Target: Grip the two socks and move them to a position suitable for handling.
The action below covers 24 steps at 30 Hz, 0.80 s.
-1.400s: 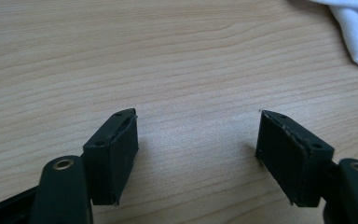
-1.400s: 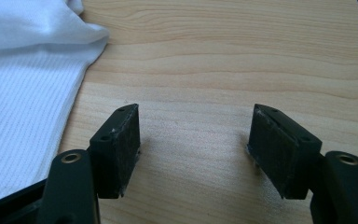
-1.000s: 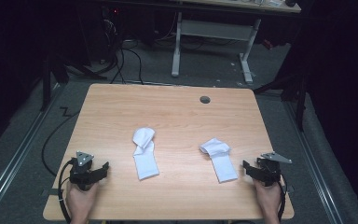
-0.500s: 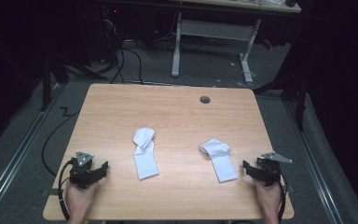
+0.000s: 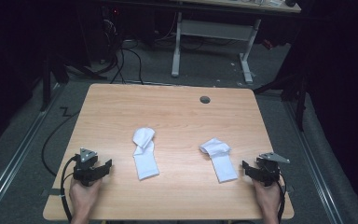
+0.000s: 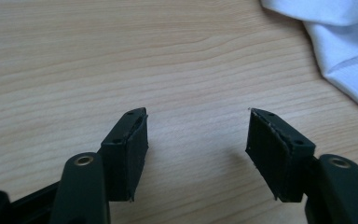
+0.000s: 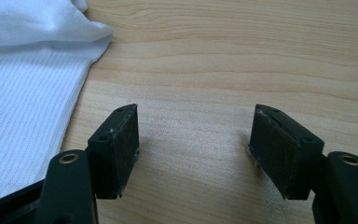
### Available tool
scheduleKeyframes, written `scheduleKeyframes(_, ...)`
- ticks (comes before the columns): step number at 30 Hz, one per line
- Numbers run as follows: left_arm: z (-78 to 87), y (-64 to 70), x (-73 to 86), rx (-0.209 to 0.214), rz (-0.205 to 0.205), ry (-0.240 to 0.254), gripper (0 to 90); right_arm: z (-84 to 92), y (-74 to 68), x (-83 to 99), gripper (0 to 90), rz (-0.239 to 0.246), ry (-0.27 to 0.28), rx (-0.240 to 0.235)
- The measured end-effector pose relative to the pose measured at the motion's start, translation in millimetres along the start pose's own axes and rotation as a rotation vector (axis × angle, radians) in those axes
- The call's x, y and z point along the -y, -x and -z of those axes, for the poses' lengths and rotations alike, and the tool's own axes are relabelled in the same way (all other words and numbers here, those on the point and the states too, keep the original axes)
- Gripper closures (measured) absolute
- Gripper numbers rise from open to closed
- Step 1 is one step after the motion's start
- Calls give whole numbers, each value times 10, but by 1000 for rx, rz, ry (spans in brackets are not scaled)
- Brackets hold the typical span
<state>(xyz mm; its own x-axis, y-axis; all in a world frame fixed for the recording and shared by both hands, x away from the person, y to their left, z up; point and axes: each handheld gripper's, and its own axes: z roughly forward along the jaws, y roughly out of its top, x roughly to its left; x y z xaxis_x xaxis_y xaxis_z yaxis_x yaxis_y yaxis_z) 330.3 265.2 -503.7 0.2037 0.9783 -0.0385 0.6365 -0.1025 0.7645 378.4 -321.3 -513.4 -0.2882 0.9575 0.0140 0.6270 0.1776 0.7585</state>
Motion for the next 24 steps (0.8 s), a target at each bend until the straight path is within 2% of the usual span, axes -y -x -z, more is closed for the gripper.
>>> scheduleKeyframes(16,-57,302,-227,78,-86,13,438,0,-1,1,327,1,0,0)
scheduleKeyframes(24,-112,420,-308,121,-103,2,439,0,-7,1,327,5,-1,1)
